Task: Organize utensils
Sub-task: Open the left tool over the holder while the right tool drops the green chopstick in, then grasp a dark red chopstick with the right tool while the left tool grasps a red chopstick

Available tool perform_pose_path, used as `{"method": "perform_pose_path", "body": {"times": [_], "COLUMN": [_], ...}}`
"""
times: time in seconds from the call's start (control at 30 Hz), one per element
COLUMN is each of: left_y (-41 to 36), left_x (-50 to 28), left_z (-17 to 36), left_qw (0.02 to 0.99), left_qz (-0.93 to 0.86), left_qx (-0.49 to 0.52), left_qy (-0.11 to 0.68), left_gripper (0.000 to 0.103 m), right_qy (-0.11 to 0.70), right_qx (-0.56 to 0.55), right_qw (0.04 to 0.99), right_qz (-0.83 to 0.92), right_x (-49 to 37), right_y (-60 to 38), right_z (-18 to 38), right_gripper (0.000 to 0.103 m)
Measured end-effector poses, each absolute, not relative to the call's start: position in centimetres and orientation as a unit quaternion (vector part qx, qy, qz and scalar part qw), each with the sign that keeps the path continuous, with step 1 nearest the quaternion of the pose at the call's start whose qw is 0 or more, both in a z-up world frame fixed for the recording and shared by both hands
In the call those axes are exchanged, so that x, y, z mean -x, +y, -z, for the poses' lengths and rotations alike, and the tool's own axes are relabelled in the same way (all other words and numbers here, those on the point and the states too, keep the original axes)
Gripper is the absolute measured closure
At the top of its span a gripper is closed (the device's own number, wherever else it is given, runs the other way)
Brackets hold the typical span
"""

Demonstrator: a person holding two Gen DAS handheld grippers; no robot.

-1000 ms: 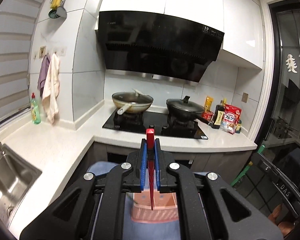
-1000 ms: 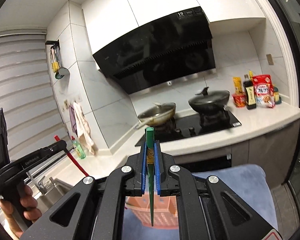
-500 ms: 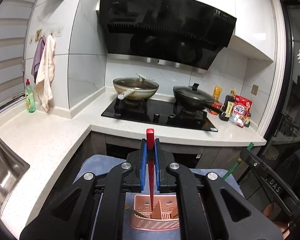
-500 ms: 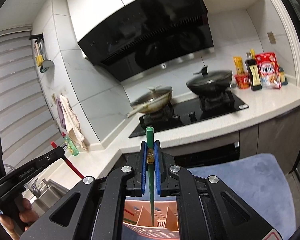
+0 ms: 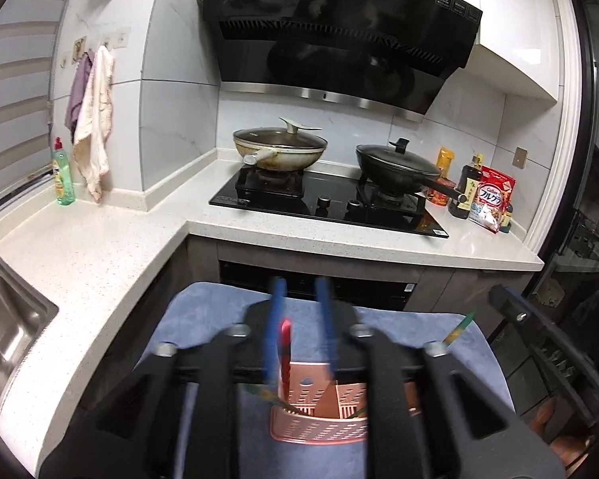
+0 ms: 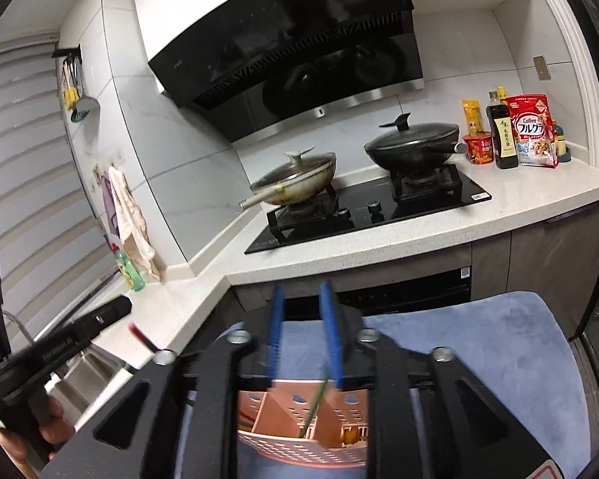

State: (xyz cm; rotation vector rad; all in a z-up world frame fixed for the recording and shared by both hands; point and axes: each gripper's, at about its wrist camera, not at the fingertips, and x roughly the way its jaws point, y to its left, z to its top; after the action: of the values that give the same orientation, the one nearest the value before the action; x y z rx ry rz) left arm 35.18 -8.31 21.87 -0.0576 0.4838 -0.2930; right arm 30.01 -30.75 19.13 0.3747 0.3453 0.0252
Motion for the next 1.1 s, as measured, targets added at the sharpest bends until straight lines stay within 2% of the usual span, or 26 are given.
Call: {"method": "perform_pose_path", "body": {"times": [0.03,0.07,0.13,0.37,0.57,1.1], "left_y": [-8.2,-8.1,-7.7,-6.2,-4.5,-1.6], "left_x": [-34.7,-34.4,-33.3,-29.7,-25.5,-15.7], "left_z": [-22.1,-22.3,-22.7,-22.4,-20.2,-9.9], "left_qw": [0.962,0.964,0.968,0.965,0.961,0.936], "left_qz": [0.139,0.134,0.123,0.116,0.104,0.091], "left_qx": [0.026,0.025,0.023,0.009,-0.015,-0.042], "left_qy": [0.232,0.227,0.216,0.234,0.255,0.336], "left_gripper": [0.055,0.040,0.027,0.027,0.027,0.027], "right_qy": [0.168,0.165,0.162,0.167,0.196,0.308], "right_qx": [-0.186,-0.183,-0.175,-0.149,-0.139,-0.109], "right_qw": [0.968,0.969,0.971,0.974,0.970,0.945], "right_qz": [-0.014,-0.014,-0.015,-0.019,-0.029,0.003], "right_x": [-29.7,-29.2,-28.3,-23.3,-18.4,-7.3], "right_y": [-30.8,-30.7,-30.4,-29.4,-28.6,-25.0], "right_z": [-19.5,-19.9,-20.7,-21.6,-20.2,-9.1], "right_gripper": [0.072,0.069,0.064,0.057,0.056,0.056]}}
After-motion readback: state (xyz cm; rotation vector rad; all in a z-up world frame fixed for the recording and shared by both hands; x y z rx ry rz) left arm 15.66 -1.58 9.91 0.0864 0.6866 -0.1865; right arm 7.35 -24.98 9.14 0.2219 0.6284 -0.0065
